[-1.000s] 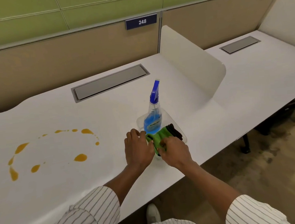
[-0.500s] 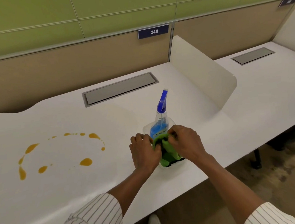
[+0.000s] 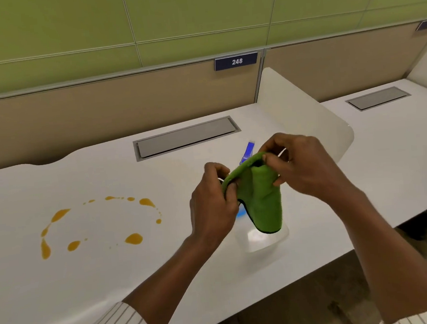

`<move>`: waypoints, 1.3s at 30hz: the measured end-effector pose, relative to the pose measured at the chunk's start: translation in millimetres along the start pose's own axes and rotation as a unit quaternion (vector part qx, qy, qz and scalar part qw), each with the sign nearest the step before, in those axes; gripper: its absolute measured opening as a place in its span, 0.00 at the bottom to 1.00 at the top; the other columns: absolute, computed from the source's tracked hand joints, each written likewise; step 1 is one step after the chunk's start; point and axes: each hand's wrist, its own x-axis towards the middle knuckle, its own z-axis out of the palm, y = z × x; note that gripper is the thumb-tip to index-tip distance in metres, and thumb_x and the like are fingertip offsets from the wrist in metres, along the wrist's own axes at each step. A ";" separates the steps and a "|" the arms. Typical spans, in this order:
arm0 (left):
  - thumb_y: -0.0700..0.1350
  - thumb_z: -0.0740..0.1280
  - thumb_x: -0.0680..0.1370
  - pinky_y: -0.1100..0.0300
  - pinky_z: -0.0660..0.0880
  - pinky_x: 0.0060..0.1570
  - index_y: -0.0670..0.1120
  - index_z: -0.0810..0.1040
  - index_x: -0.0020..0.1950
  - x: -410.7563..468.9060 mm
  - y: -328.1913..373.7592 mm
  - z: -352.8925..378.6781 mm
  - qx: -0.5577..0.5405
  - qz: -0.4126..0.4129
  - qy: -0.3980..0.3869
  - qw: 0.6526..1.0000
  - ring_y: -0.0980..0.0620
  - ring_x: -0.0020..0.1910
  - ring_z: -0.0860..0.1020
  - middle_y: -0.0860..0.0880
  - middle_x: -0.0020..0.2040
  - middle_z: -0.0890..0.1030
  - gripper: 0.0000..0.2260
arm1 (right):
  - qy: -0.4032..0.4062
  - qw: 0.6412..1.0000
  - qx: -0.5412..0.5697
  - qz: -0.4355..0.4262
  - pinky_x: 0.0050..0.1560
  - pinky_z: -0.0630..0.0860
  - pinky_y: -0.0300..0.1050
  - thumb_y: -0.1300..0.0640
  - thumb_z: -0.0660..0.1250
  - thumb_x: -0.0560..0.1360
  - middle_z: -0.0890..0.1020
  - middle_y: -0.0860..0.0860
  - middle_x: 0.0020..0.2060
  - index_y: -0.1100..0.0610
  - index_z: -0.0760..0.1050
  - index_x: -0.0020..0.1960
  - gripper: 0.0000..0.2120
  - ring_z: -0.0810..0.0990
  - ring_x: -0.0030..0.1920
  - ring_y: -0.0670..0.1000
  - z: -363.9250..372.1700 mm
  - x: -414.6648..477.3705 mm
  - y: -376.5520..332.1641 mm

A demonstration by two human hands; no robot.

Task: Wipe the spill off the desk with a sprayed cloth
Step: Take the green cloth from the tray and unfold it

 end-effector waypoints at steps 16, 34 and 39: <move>0.42 0.77 0.80 0.60 0.82 0.45 0.50 0.87 0.50 7.0 -2.4 -113.6 -0.078 -0.045 -0.083 0.993 0.55 0.43 0.86 0.52 0.43 0.88 0.03 | 0.028 0.993 0.072 -0.090 0.41 0.86 0.53 0.55 0.74 0.77 0.87 0.45 0.40 0.50 0.85 0.50 0.02 0.86 0.34 0.47 39.5 23.2 -38.2; 0.40 0.80 0.77 0.42 0.88 0.48 0.45 0.88 0.43 -15.7 -8.0 -150.1 -0.209 -0.339 0.101 0.912 0.40 0.42 0.90 0.45 0.39 0.90 0.03 | 0.045 0.965 0.220 -0.134 0.56 0.84 0.40 0.40 0.77 0.70 0.75 0.49 0.58 0.54 0.81 0.58 0.24 0.79 0.61 0.46 164.6 -57.8 -96.1; 0.43 0.80 0.77 0.36 0.87 0.51 0.45 0.89 0.41 -21.8 -16.7 -149.0 -0.197 -0.335 0.110 0.915 0.38 0.43 0.89 0.44 0.39 0.90 0.06 | 0.069 0.968 0.207 -0.124 0.50 0.85 0.49 0.47 0.75 0.75 0.79 0.47 0.55 0.51 0.84 0.56 0.12 0.83 0.55 0.48 177.8 -65.1 -97.3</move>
